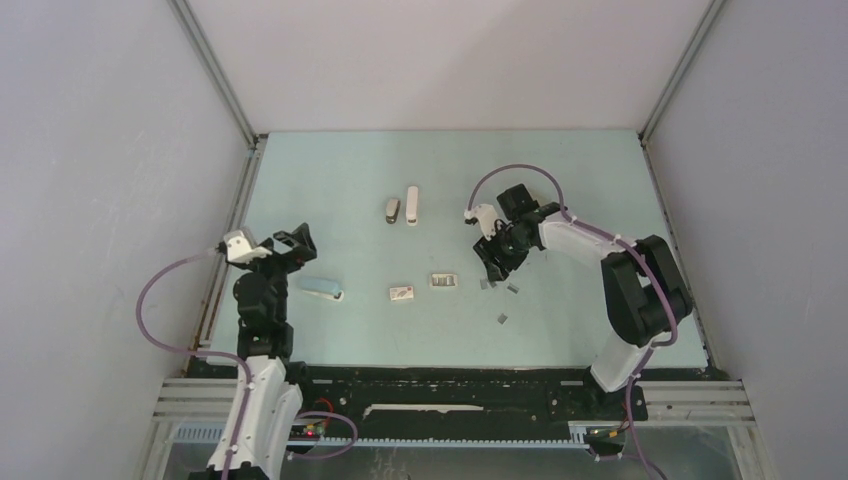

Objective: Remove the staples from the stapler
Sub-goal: Pick up the staple from the center of the board.

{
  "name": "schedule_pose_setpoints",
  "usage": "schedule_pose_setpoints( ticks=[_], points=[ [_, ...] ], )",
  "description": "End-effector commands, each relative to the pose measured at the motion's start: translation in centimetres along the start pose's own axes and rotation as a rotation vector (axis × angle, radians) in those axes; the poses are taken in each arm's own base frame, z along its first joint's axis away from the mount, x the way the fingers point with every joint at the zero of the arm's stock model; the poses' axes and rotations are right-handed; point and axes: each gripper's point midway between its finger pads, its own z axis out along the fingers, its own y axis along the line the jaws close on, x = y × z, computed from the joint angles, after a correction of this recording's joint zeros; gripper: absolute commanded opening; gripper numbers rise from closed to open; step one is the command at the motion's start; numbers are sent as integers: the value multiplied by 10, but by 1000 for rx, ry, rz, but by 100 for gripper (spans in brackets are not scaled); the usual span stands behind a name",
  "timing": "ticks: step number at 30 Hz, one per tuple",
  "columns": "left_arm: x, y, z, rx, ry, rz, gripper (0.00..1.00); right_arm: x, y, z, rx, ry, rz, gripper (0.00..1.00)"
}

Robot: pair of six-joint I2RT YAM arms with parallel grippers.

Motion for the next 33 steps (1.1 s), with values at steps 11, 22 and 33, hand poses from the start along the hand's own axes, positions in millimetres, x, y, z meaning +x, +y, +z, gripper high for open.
schedule_pose_setpoints(
  ticks=[11, 22, 33],
  points=[
    [-35, -29, 1, -4, 45, -284, 100, -2, -2, 15, 5, 46, 75, 52],
    [-31, -46, -3, 80, 93, -315, 100, -1, 1, 22, 17, 66, 82, 46],
    [-28, -60, -6, 135, 142, -376, 100, 1, 0, 30, 47, 87, 78, 45]
  ],
)
